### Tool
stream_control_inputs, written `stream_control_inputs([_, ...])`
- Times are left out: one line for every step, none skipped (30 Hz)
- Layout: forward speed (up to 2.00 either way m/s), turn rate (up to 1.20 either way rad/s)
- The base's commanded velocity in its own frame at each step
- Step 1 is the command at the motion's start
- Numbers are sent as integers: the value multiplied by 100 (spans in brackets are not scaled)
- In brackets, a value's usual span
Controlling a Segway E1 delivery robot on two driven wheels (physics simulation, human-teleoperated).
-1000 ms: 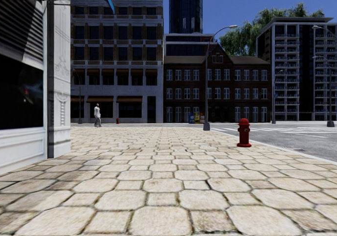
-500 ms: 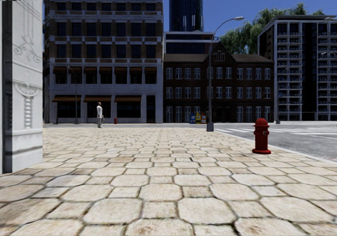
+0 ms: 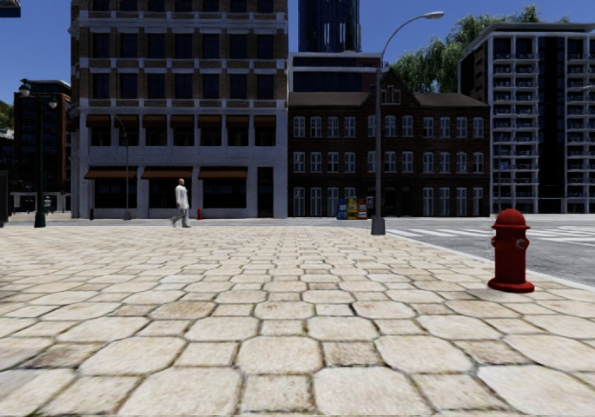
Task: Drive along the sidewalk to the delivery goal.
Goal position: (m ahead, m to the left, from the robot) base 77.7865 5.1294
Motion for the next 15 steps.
stream_control_inputs([196,32])
stream_control_inputs([196,37])
stream_control_inputs([196,35])
stream_control_inputs([196,34])
stream_control_inputs([196,34])
stream_control_inputs([196,34])
stream_control_inputs([196,34])
stream_control_inputs([196,34])
stream_control_inputs([196,34])
stream_control_inputs([196,34])
stream_control_inputs([196,34])
stream_control_inputs([196,34])
stream_control_inputs([196,34])
stream_control_inputs([196,35])
stream_control_inputs([196,35])
